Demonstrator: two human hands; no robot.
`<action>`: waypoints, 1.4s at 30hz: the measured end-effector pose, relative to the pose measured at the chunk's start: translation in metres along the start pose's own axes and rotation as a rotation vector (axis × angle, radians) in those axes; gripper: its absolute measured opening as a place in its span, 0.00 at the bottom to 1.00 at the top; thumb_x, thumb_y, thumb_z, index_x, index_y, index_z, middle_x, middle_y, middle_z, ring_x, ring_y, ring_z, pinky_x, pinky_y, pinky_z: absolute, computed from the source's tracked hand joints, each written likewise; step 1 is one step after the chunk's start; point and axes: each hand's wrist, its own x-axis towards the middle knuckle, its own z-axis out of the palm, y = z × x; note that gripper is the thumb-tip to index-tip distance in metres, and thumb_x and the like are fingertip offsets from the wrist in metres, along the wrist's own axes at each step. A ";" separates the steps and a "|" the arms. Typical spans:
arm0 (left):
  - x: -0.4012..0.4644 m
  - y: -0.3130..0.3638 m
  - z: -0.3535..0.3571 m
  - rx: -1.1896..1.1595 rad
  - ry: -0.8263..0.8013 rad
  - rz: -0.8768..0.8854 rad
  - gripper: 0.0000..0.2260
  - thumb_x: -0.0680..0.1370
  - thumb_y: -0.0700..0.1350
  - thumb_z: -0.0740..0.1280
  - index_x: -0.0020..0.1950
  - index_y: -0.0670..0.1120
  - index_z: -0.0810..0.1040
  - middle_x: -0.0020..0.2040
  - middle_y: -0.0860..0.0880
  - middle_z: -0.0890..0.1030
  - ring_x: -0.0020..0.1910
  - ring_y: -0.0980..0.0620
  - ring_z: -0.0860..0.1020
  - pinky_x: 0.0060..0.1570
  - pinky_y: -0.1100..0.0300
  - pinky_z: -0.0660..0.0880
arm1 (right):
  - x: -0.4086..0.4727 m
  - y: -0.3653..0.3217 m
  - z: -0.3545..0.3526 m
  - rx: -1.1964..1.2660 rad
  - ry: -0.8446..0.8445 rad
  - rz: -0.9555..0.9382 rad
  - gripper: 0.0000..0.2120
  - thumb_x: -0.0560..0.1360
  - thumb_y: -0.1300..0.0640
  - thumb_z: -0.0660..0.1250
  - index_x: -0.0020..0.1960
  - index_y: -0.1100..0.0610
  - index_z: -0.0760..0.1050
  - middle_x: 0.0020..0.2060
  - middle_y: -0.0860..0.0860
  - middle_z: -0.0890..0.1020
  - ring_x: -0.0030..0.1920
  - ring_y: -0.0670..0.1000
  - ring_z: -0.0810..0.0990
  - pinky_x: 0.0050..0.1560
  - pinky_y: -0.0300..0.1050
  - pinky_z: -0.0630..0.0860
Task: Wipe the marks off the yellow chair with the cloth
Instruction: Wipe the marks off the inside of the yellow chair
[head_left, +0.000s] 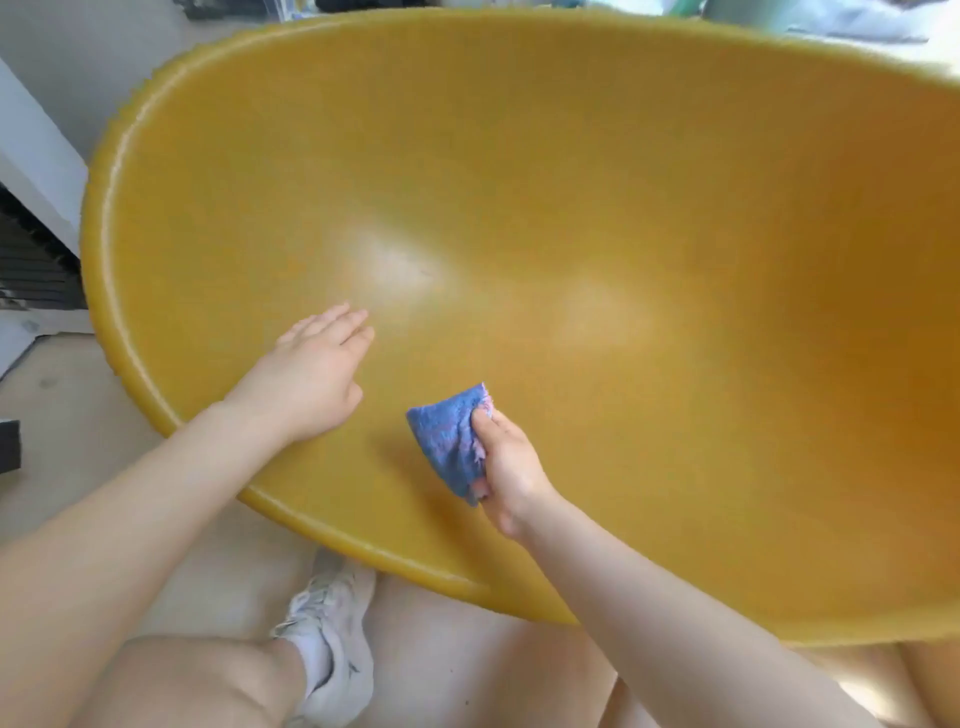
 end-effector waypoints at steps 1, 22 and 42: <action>0.002 0.017 0.001 -0.010 -0.009 0.035 0.27 0.76 0.42 0.58 0.75 0.45 0.56 0.77 0.48 0.51 0.76 0.50 0.49 0.73 0.56 0.49 | -0.009 -0.004 -0.016 -0.039 0.028 0.003 0.14 0.81 0.56 0.52 0.39 0.52 0.69 0.19 0.43 0.70 0.16 0.42 0.63 0.16 0.32 0.54; -0.038 0.119 0.044 0.041 -0.317 0.087 0.26 0.79 0.46 0.56 0.75 0.44 0.54 0.77 0.46 0.53 0.75 0.48 0.56 0.72 0.57 0.55 | -0.081 -0.064 -0.199 -1.172 0.485 -0.126 0.12 0.81 0.52 0.49 0.44 0.55 0.66 0.42 0.55 0.75 0.45 0.58 0.73 0.46 0.48 0.63; -0.030 0.001 0.044 -0.666 -0.085 -0.052 0.20 0.76 0.32 0.55 0.67 0.42 0.70 0.69 0.43 0.70 0.67 0.45 0.69 0.65 0.62 0.62 | -0.007 -0.012 0.026 -0.553 0.224 0.070 0.16 0.81 0.54 0.52 0.35 0.45 0.63 0.34 0.43 0.69 0.31 0.41 0.63 0.25 0.30 0.60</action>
